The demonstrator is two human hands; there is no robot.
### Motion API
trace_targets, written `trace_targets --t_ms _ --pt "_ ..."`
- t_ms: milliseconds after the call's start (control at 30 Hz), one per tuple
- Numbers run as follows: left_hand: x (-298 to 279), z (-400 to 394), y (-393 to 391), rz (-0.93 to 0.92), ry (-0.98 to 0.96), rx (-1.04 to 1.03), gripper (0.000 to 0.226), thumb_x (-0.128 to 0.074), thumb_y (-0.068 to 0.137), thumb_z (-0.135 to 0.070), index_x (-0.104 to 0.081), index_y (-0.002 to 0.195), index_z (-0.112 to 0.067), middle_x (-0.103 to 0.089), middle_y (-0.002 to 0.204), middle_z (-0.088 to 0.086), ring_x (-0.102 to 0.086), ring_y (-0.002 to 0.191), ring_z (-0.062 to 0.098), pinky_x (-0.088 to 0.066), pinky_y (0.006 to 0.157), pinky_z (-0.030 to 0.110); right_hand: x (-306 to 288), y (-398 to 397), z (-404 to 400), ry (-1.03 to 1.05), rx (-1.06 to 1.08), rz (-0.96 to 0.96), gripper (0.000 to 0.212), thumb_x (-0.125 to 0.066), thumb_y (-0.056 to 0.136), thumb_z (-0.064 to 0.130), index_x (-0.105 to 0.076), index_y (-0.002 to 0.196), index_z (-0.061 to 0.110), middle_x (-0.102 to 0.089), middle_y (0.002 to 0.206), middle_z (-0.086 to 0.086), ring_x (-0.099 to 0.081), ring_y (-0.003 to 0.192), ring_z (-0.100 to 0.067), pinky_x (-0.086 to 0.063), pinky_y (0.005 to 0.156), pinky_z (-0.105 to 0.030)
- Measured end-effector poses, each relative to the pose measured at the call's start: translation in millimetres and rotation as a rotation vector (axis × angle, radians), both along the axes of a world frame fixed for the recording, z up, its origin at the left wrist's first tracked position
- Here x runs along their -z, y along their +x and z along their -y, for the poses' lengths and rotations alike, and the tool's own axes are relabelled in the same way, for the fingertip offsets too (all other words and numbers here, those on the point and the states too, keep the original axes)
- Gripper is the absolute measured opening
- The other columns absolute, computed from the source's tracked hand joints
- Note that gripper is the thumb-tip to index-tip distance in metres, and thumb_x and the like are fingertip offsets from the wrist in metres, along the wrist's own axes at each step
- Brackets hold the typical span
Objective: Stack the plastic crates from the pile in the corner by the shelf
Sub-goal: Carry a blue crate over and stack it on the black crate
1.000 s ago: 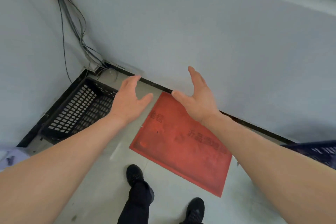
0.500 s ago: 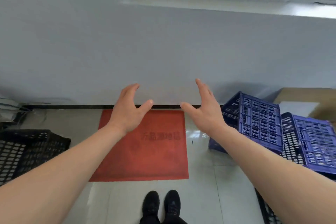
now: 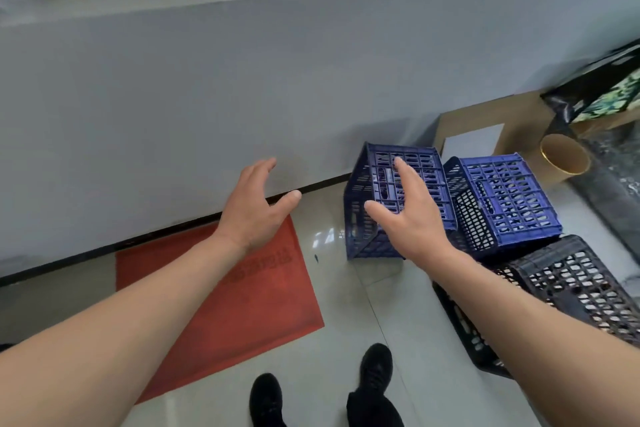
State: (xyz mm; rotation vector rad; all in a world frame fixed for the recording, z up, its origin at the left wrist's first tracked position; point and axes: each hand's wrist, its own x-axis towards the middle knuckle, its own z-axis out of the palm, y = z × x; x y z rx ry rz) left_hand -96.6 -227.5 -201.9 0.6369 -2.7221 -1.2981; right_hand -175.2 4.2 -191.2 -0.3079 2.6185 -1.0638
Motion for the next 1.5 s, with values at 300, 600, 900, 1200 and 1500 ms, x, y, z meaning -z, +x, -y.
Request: trace_targets --t_ms 300,600,900,1200,1500 --pt "13 -89 -73 0.067 0.003 -0.024 0.069 -0.062 0.090 -0.036 -0.033 0.149 -0.013 -0.033 0.154 0.004 -0.033 0.142 0.018 -0.025 0.113 0.029 30 -69 -83 -0.014 0.008 0.080 0.089 -0.070 0.092 0.035 -0.020 0.165 0.027 -0.022 0.171 0.006 -0.017 0.158 -0.013 -0.023 0.126 -0.046" --pt "34 -127 -120 0.102 0.034 -0.129 0.070 -0.062 0.090 -0.038 -0.033 0.149 -0.014 -0.032 0.156 0.002 -0.031 0.143 0.016 -0.023 0.113 0.027 52 -137 -112 0.066 -0.060 0.134 0.083 -0.066 0.096 0.024 -0.020 0.164 0.026 -0.024 0.170 0.006 -0.021 0.157 -0.016 -0.025 0.125 -0.045" --pt "70 -105 -164 0.128 0.032 -0.085 0.071 -0.061 0.090 -0.040 -0.032 0.150 -0.015 -0.031 0.157 0.001 -0.030 0.143 0.014 -0.023 0.114 0.028 99 -183 -79 0.139 0.000 0.225 0.082 -0.063 0.096 0.019 -0.019 0.164 0.031 -0.036 0.166 0.000 -0.058 0.112 -0.021 -0.050 0.104 -0.051" --pt "134 -96 -189 0.210 0.063 -0.082 0.072 -0.062 0.088 -0.041 -0.032 0.149 -0.016 -0.029 0.157 0.000 -0.028 0.144 0.012 -0.022 0.114 0.025 189 -228 -32 0.208 -0.047 0.366 0.079 -0.060 0.097 0.018 -0.019 0.164 0.026 -0.058 0.139 -0.009 -0.059 0.078 -0.025 -0.060 0.084 -0.048" --pt "189 -88 -204 0.263 0.103 -0.144 0.073 -0.062 0.088 -0.041 -0.031 0.150 -0.017 -0.027 0.158 -0.002 -0.027 0.144 0.011 -0.019 0.113 0.022 282 -261 4 0.333 -0.080 0.460 0.078 -0.063 0.098 0.017 -0.018 0.161 0.015 -0.064 0.119 -0.016 -0.069 0.093 -0.035 -0.060 0.074 -0.043"
